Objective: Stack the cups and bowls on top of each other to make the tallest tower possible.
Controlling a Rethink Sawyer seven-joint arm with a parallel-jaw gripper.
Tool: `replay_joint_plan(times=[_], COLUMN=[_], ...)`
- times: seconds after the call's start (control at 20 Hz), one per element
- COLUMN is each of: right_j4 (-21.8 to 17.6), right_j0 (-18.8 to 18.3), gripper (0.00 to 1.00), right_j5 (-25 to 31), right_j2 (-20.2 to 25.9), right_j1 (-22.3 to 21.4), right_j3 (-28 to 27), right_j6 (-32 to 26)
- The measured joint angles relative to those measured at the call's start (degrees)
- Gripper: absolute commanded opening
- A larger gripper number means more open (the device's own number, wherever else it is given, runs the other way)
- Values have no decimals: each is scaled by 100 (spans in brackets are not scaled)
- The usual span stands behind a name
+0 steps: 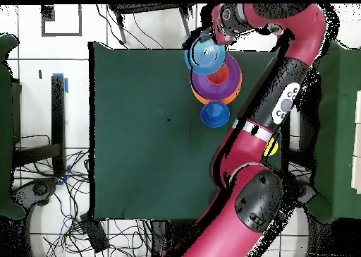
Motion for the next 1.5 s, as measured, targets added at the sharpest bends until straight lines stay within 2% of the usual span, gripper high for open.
replay_joint_plan(times=[0.25, 0.6, 1.5], right_j4=[-403, -689, -703], right_j0=[-4, -20, -254], gripper=[0, 0, 0], right_j5=[28, 139, 332], right_j2=[376, 618, 658], right_j1=[99, 153, 162], right_j3=[-2, -4, -3], right_j6=[0, 0, 0])
